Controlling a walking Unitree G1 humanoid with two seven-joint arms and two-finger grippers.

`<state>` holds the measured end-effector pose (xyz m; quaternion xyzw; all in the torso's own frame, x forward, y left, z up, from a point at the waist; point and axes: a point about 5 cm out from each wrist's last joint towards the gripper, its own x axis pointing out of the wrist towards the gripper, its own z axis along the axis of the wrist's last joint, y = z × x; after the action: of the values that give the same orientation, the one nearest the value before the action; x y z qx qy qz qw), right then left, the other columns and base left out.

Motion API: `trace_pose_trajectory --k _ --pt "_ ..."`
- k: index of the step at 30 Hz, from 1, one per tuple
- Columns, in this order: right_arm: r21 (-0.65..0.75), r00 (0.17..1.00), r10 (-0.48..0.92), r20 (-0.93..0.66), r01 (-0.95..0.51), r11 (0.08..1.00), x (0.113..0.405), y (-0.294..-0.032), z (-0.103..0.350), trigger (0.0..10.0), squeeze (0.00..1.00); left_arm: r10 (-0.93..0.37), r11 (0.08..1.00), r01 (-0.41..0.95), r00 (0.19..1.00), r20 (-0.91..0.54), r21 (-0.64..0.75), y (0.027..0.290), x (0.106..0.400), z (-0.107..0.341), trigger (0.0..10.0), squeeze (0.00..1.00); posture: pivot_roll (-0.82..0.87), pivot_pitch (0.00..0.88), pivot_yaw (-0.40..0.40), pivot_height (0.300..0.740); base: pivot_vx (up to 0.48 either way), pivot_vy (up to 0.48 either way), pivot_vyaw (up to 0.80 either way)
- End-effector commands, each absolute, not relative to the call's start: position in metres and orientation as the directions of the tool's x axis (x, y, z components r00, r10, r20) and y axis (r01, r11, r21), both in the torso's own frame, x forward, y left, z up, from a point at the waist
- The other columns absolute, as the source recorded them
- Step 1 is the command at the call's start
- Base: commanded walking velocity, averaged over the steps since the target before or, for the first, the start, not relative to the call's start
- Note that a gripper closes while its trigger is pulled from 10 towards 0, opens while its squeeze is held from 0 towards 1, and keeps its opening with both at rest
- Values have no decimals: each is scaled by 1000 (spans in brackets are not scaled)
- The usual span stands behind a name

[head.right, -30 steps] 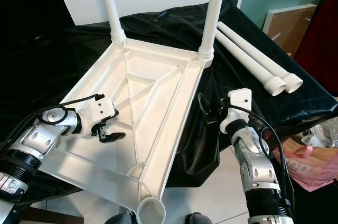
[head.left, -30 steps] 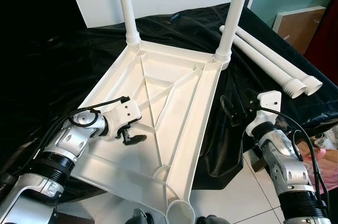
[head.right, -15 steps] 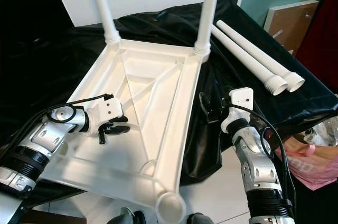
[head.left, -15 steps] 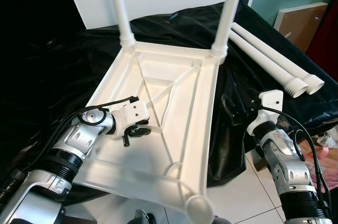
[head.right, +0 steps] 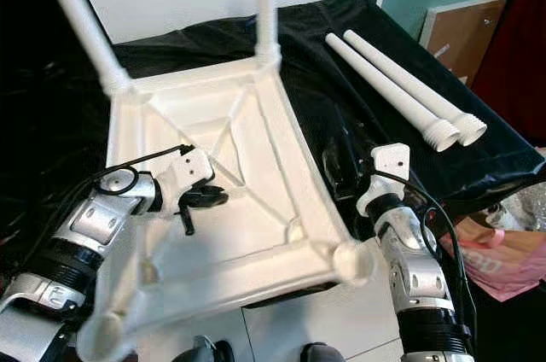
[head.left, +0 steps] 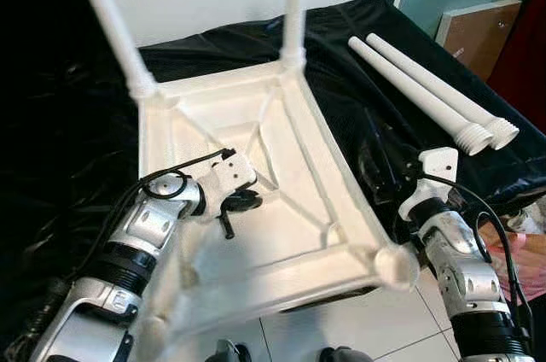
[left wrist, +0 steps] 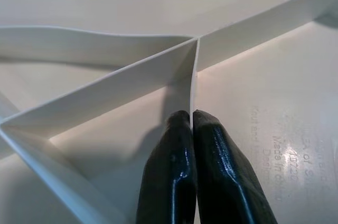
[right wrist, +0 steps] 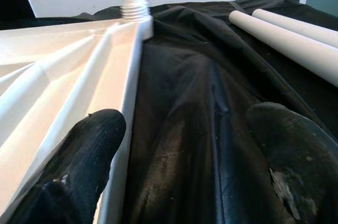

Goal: Building children table

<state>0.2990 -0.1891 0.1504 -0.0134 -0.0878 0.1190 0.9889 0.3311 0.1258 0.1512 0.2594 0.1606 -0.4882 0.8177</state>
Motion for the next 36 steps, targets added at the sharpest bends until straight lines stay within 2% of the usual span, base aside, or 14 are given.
trace_pose_trajectory --k 1,2,6,10,11,14,15,18,19,22,24,36 --pt "-31 959 240 151 -238 971 300 -186 146 10000 0 -450 684 593 801 -395 424 150 348 151 3176 0 -75 117 43 740 0 0 0" --pt "-29 958 243 151 -242 970 301 -184 146 10000 0 -425 699 567 820 -383 436 150 351 152 10000 0 -75 112 40 740 0 0 0" --pt "-28 957 248 152 -247 969 302 -181 146 10000 0 -420 701 557 827 -374 444 148 352 154 10000 0 -72 105 36 740 0 0 0" --pt "-29 957 244 156 -243 970 304 -182 147 10000 0 -471 674 592 805 -361 442 143 349 158 10000 12 -71 103 35 740 0 0 0" --pt "-30 958 238 158 -236 971 304 -183 147 10000 0 -486 677 599 800 -352 426 142 348 160 10000 1000 -71 103 35 740 0 0 0" --pt "-30 962 218 166 -216 976 306 -185 149 10000 0 -522 675 614 790 -323 410 138 346 166 10000 1000 -74 98 37 740 0 0 0" --pt "-30 963 212 169 -210 977 306 -186 149 10000 0 -539 671 621 783 -309 405 137 345 169 10000 859 -74 98 37 740 0 0 0" --pt "-30 963 204 174 -202 979 306 -187 150 10000 0 -573 663 638 769 -283 392 134 343 175 10000 859 -74 97 36 740 0 0 0" --pt "-31 965 195 178 -192 981 307 -189 151 10000 0 -609 655 656 752 -252 376 130 341 181 10000 0 -74 96 35 740 0 0 0" --pt "-30 967 177 185 -175 984 308 -191 151 10000 0 -652 648 676 731 -204 350 125 337 189 10000 0 -71 96 34 740 0 0 0" --pt "-28 972 122 199 -118 993 311 -197 153 10000 0 -718 633 704 690 -98 323 113 329 203 10000 0 -69 98 31 740 0 0 0" --pt "-26 976 -71 207 79 997 318 -219 154 10000 0 -739 654 704 672 37 277 90 319 214 10000 0 -71 108 28 740 0 0 0"
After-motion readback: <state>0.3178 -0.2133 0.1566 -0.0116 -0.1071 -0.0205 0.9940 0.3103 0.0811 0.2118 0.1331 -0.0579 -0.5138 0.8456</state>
